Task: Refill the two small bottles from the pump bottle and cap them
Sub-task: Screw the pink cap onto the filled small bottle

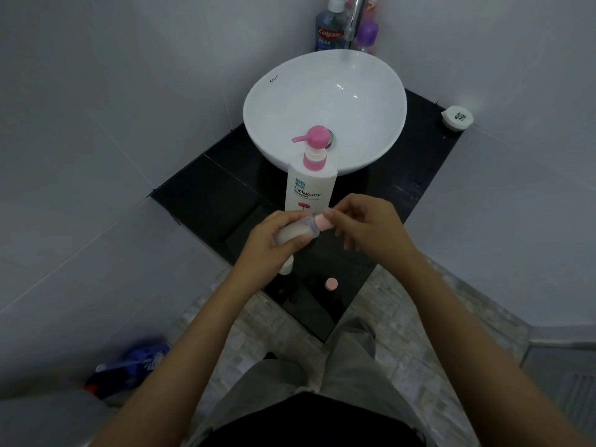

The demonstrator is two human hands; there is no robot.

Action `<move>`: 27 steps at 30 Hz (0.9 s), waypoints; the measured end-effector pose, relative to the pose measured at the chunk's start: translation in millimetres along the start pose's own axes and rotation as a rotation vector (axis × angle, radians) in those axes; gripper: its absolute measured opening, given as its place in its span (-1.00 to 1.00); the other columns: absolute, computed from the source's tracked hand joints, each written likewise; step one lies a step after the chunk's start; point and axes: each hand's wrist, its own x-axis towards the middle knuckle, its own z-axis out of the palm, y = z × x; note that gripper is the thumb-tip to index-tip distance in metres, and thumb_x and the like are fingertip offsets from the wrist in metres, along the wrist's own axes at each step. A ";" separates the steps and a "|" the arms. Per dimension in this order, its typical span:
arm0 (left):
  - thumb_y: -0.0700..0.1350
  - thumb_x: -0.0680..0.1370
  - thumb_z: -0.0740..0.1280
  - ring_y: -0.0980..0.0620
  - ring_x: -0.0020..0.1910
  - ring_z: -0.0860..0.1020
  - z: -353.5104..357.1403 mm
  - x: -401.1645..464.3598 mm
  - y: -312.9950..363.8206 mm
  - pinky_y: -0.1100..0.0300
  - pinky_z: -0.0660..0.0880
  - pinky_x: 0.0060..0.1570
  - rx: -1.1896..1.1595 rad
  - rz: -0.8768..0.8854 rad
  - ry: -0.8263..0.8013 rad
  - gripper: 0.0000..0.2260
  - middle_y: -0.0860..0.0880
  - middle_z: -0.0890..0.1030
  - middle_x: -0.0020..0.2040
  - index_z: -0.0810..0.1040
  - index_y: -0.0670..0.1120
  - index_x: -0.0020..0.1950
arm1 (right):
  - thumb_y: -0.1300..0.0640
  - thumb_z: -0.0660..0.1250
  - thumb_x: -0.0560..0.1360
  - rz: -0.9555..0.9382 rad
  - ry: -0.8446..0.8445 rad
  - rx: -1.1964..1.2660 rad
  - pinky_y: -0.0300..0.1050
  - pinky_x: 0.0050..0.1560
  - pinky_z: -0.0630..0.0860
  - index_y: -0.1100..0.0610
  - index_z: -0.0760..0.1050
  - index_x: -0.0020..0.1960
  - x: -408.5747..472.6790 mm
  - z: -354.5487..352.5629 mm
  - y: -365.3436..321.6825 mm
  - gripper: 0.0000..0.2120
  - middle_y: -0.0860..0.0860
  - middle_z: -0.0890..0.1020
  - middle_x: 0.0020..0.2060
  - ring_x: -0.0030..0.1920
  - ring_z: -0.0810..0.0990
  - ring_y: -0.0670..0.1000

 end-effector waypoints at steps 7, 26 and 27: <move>-0.15 0.50 0.36 0.26 0.03 0.52 -1.4 0.4 1.4 0.44 0.45 0.01 0.002 -0.011 0.005 -0.76 0.01 0.56 0.08 0.54 0.03 0.16 | 0.01 0.38 0.47 -0.046 -0.088 0.055 -0.41 -0.39 0.46 0.04 0.55 0.06 -0.4 -2.6 -2.1 -0.81 0.00 0.64 -0.18 -0.34 0.60 -0.04; -0.14 0.50 0.37 0.36 0.02 0.52 -2.2 4.5 -2.2 0.50 0.44 -0.03 -0.027 -0.030 -0.001 -0.76 0.09 0.57 0.08 0.55 0.04 0.14 | 0.00 0.38 0.48 0.010 -0.098 0.142 -0.45 -0.45 0.40 0.01 0.55 0.05 2.1 0.7 -1.0 -0.82 0.08 0.63 -0.20 -0.39 0.60 -0.08; -0.15 0.50 0.37 0.36 0.02 0.52 -2.5 4.9 -2.3 0.51 0.44 -0.04 -0.026 -0.031 -0.001 -0.76 0.08 0.57 0.08 0.55 0.04 0.15 | 0.02 0.39 0.48 0.007 -0.102 0.140 -0.46 -0.46 0.39 0.04 0.56 0.02 2.0 0.9 -0.3 -0.84 0.06 0.63 -0.22 -0.40 0.59 -0.09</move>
